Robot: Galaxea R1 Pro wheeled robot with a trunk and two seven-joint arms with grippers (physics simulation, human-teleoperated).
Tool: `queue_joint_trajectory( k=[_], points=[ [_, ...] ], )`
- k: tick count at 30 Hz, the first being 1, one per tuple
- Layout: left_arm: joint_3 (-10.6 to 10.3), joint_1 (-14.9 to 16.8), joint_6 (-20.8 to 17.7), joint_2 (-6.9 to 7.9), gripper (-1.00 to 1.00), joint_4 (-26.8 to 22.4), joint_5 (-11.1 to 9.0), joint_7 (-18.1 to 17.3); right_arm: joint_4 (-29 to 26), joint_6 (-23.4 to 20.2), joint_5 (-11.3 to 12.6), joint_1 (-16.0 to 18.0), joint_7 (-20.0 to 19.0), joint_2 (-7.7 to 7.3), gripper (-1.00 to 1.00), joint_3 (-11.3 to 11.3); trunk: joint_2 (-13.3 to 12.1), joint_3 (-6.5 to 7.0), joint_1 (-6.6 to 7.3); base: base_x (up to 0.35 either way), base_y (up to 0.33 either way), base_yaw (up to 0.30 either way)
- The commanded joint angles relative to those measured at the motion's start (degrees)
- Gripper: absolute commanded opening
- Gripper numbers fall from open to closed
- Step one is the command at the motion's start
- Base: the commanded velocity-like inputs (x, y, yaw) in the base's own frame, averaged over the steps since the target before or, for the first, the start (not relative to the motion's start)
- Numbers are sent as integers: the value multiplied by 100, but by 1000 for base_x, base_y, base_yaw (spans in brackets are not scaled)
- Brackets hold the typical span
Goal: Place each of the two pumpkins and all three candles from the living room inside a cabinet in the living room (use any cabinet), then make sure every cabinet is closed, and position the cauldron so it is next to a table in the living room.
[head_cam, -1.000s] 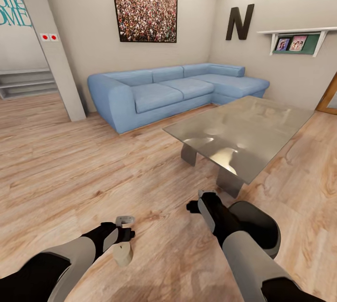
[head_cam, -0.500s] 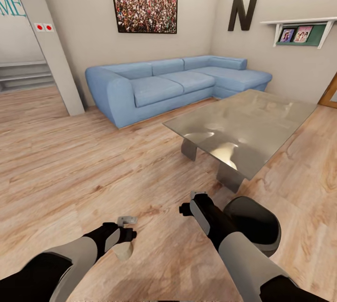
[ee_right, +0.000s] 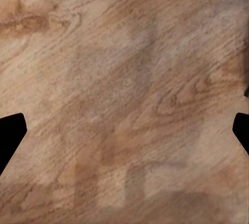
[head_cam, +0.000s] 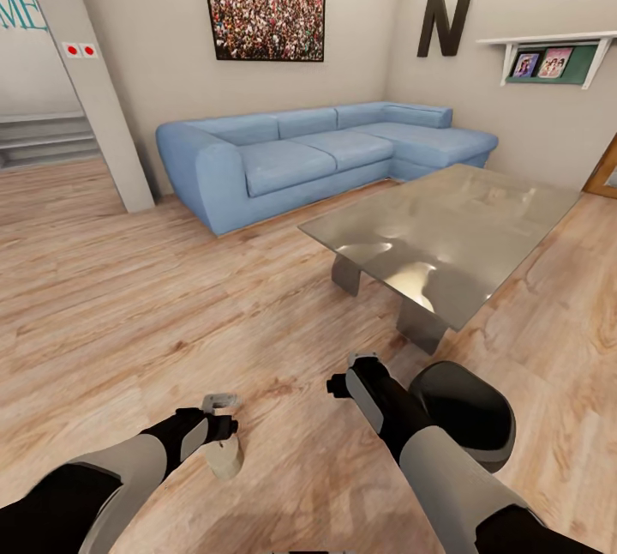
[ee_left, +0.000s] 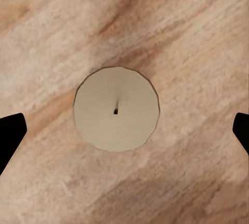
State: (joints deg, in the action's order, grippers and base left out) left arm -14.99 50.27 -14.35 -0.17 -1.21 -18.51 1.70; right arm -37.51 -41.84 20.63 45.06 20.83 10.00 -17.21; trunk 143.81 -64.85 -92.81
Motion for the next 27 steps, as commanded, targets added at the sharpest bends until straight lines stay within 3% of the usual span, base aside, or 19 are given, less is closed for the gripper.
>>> queue_joint_trajectory(
  k=[1,6,17,27],
  points=[
    [-48,0,-32,3,100,-11,-61,17,-3,-1,54,3,52,0,100,-47,2,-5,0,195,0,0],
    [-48,0,-28,18,100,-11,-63,15,-2,20,55,3,53,0,100,-116,2,-5,0,186,0,0],
    [-48,0,-18,0,100,-11,-47,15,-1,46,56,3,53,0,100,-124,2,-5,0,18,0,0],
    [-40,0,-12,8,100,-12,-58,23,60,90,56,3,53,0,100,-129,15,-226,-26,0,0,0]
  ],
)
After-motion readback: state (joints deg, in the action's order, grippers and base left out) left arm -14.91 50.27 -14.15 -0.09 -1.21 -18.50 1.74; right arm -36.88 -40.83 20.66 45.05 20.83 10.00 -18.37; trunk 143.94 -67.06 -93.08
